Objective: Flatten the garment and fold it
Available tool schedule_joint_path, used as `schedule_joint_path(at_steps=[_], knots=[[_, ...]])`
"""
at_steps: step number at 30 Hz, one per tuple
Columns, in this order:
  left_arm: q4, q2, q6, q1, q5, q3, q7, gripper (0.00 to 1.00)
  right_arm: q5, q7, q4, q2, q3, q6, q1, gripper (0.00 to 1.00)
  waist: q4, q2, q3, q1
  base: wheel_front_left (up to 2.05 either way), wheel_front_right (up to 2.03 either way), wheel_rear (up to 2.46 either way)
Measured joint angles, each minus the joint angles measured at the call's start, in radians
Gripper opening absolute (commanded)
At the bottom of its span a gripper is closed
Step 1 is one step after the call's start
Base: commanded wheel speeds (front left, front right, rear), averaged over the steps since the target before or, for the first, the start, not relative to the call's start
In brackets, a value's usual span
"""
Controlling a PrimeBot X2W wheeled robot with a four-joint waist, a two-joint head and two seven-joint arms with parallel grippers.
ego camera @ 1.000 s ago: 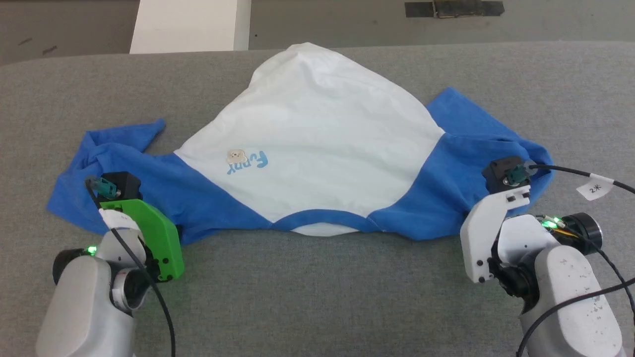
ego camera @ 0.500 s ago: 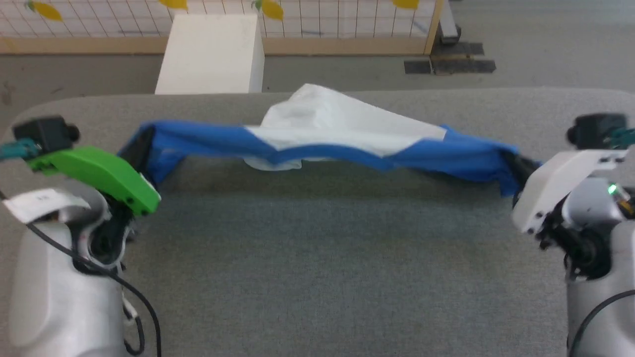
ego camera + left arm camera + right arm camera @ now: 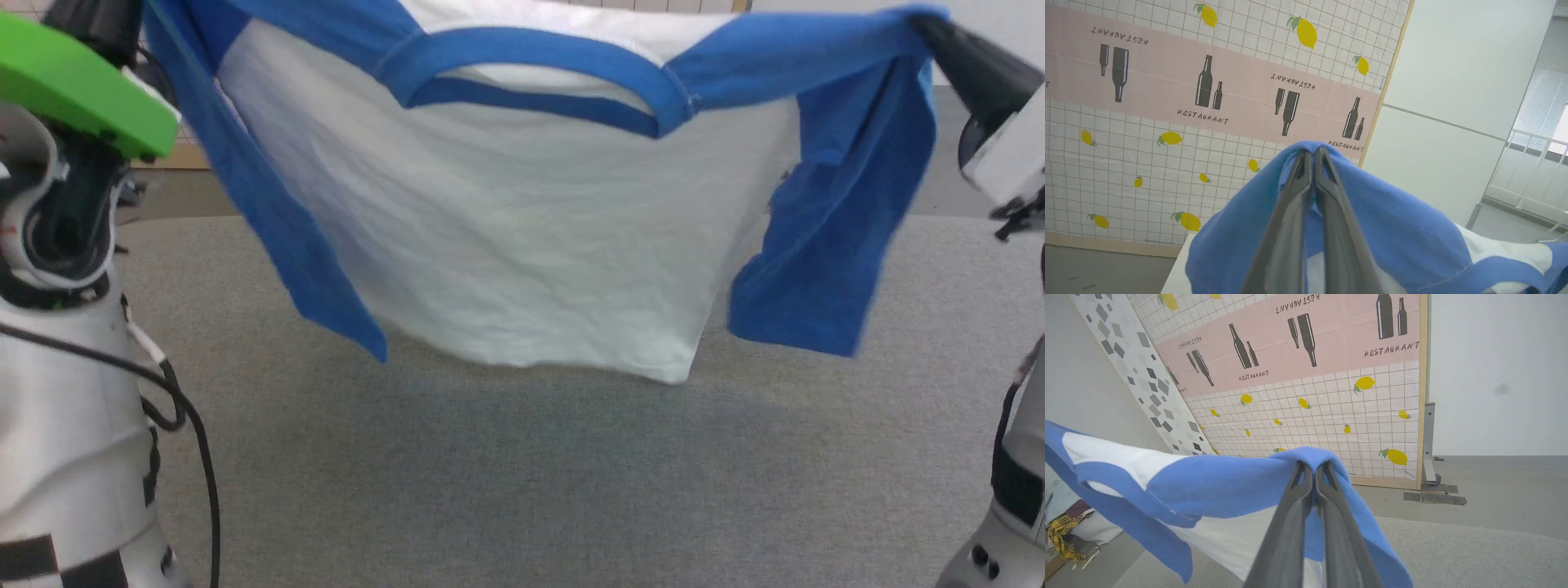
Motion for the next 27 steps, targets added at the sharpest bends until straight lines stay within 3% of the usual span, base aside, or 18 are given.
schedule_joint_path(at_steps=[6, 15, 21, 27], knots=[[0.064, 0.039, 0.015, -0.106, 0.022, -0.017, 0.032, 0.00, -0.021, 0.054, 0.032, -0.001, -0.009, 0.000, -0.125, 0.00, 0.000, 0.0000, 0.015, 0.0000, 0.00, 0.00, 0.00], [0.264, 0.131, 0.003, -0.245, 0.069, -0.026, 0.046, 0.00, -0.106, 0.076, 0.140, 0.001, 0.001, 0.000, -0.302, 0.00, -0.005, 0.0000, 0.112, 0.0000, 0.00, 0.00, 0.00], [0.376, 0.185, -0.003, -0.364, 0.124, -0.028, -0.021, 0.00, -0.201, 0.028, 0.214, 0.006, 0.039, 0.001, -0.456, 0.00, -0.008, 0.0000, 0.224, 0.0000, 0.00, 0.00, 0.00], [0.458, 0.208, 0.010, -0.510, 0.162, -0.024, -0.149, 0.00, -0.266, -0.085, 0.309, 0.013, 0.062, 0.001, -0.633, 0.00, -0.013, 0.0000, 0.344, 0.0001, 0.00, 0.00, 0.00]])
